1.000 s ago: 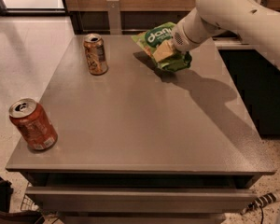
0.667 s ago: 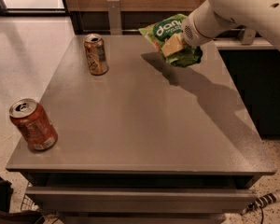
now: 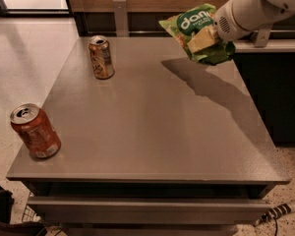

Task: Move green rice chip bag near coke can

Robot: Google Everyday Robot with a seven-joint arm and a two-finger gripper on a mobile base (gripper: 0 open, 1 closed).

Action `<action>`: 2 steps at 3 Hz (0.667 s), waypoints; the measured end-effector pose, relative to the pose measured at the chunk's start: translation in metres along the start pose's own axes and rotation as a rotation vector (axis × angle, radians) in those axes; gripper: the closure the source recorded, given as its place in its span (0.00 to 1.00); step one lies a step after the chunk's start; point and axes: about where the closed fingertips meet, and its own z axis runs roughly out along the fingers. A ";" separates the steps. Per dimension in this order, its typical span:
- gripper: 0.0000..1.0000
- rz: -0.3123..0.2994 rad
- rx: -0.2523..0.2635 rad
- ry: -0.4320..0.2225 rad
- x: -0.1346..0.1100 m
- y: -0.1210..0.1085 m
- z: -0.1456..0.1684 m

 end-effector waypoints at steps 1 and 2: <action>1.00 -0.057 -0.083 -0.022 0.009 0.009 -0.033; 1.00 -0.115 -0.165 -0.052 0.023 0.031 -0.064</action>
Offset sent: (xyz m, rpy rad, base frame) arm -0.1238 -0.0059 0.0354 0.0819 0.0010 0.3317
